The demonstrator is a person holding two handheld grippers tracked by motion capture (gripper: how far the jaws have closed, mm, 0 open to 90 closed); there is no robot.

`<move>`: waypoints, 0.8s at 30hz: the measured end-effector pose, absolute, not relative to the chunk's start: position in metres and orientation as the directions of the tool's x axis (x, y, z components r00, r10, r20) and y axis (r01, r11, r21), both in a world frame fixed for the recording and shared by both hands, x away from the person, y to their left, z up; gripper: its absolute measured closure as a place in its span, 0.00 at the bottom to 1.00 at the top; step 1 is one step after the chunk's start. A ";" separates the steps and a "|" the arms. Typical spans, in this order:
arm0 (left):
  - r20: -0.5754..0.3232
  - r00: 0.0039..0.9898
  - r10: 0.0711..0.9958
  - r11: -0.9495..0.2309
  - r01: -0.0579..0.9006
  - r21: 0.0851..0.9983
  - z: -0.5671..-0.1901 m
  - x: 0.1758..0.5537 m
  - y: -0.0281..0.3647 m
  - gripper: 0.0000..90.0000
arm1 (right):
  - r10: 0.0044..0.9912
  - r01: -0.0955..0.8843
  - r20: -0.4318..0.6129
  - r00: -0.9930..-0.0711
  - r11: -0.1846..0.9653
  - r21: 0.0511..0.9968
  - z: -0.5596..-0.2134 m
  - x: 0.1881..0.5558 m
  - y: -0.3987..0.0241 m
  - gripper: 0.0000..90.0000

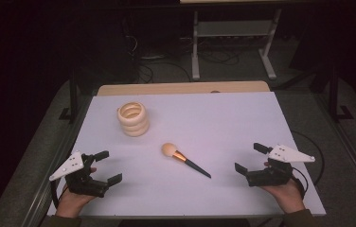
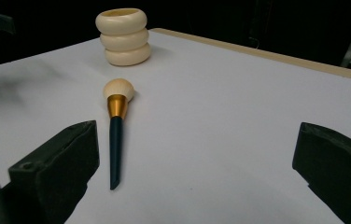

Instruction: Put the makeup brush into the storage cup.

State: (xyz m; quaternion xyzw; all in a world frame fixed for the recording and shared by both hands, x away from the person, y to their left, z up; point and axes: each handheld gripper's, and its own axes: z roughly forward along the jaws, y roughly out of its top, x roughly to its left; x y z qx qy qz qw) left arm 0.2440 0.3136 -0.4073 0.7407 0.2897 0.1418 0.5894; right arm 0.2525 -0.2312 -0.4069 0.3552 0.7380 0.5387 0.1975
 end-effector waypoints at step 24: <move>-0.137 0.793 0.593 -0.137 0.268 0.954 -0.408 0.243 0.311 0.00 | 0.703 0.294 0.088 -0.706 0.177 0.939 -0.399 0.269 -0.212 0.00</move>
